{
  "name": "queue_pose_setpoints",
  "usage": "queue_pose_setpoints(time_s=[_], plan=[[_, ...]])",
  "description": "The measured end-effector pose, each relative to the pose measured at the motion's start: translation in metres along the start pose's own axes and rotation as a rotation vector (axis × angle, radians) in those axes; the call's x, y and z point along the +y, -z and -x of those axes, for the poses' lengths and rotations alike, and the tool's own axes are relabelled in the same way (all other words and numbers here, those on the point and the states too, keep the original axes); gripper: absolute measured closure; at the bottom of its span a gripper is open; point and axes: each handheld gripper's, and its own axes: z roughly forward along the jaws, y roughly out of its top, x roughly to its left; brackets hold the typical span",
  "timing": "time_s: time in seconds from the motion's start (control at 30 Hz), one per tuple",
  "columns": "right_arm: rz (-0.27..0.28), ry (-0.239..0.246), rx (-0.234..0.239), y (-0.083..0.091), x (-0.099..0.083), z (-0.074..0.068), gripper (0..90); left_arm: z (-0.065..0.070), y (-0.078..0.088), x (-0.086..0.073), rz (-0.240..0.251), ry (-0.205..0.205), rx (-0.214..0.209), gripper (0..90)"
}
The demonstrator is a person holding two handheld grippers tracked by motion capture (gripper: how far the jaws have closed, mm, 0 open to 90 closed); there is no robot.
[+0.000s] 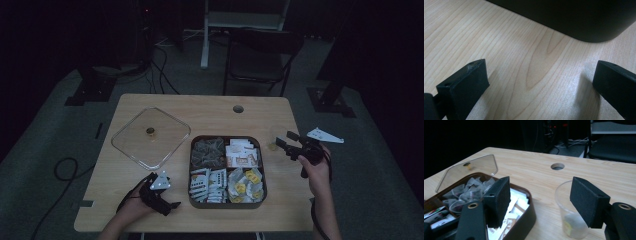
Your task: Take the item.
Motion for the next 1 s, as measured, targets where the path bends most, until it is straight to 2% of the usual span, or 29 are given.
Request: queue_pose_setpoints(time_s=[0.2, 0.53, 0.8, 1.0], plan=[[0.001, -0.006, 0.034, 0.003, -0.010, -0.006, 30.0, 0.000, 0.000, 0.000, 0.001, 0.002, 0.000, 0.5], [-0.029, 0.028, 0.030, 0.004, -0.031, -0.011, 29.4, 0.000, 0.000, 0.000, 0.000, 0.000, 0.000, 0.5], [-0.072, 0.024, 0.045, 0.000, -0.051, -0.014, 27.7, 0.000, 0.000, 0.000, 0.000, 0.000, 0.000, 0.5], [-0.096, 0.024, 0.040, -0.002, -0.066, -0.014, 26.5, 0.000, 0.000, 0.000, 0.000, 0.000, 0.000, 0.5]])
